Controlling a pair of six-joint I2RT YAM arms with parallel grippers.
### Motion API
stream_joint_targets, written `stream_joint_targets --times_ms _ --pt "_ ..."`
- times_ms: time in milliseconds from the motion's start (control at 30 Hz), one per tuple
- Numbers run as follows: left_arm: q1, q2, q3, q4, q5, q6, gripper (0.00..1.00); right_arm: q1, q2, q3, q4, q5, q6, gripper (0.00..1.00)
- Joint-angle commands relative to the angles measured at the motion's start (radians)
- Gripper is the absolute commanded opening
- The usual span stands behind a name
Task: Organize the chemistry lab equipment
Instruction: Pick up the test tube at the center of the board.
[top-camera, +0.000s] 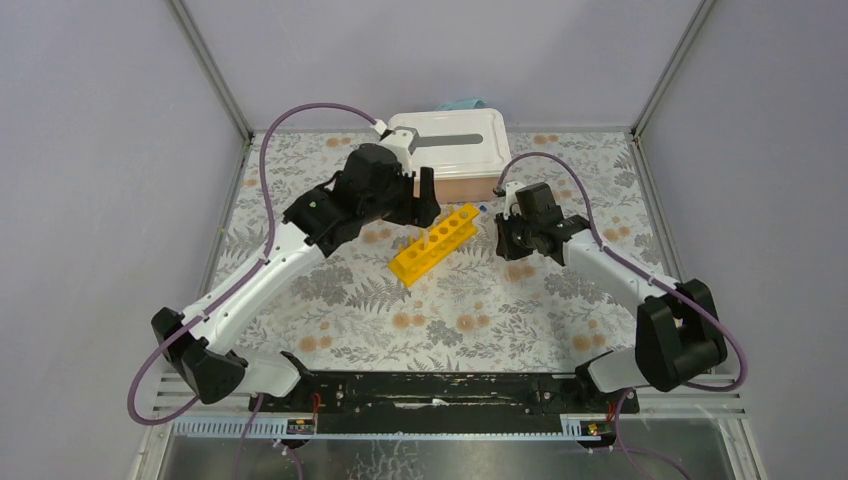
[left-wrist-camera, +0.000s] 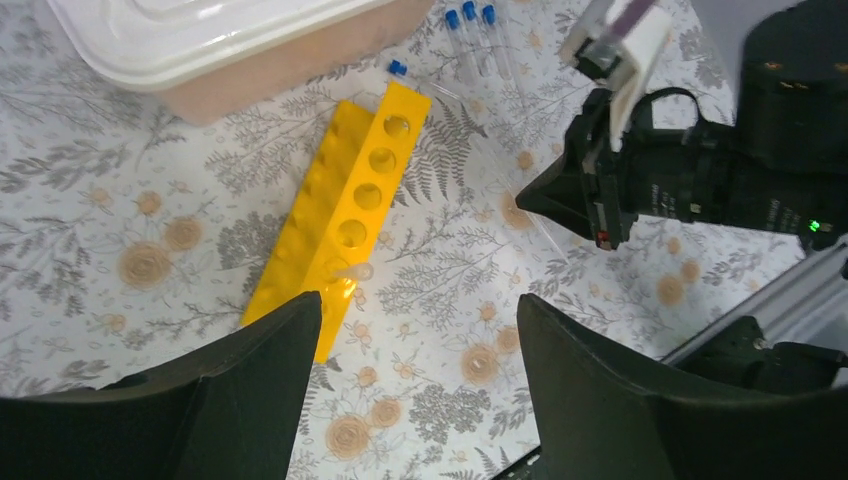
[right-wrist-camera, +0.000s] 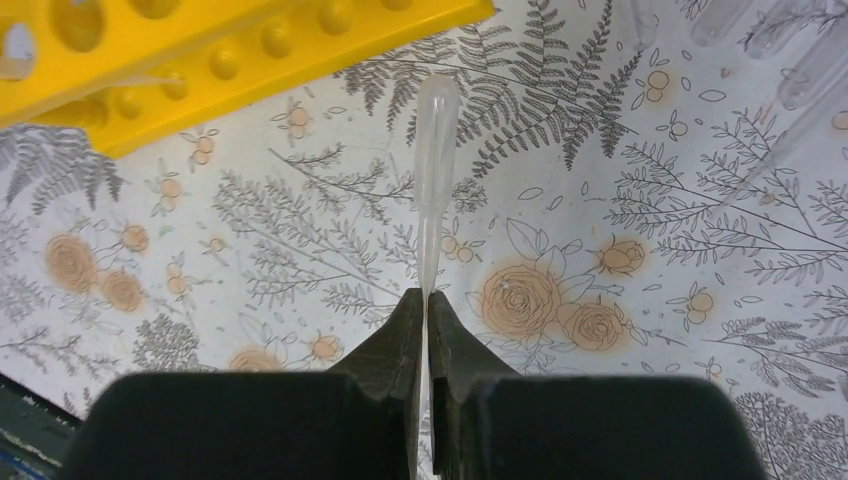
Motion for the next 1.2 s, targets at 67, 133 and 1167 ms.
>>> stream_joint_targets --times_ms 67,133,1167 --pt "0.106 0.036 0.046 -0.047 0.263 -0.073 0.79 0.074 -0.150 0.023 -0.049 0.030 -0.024 0.07" --pt "0.129 0.057 0.057 -0.053 0.334 -0.082 0.79 0.098 -0.186 0.030 -0.056 0.027 -0.029 0.07" --pt "0.216 0.228 0.075 0.007 0.792 -0.158 0.74 0.345 -0.228 0.254 -0.119 -0.071 -0.095 0.03"
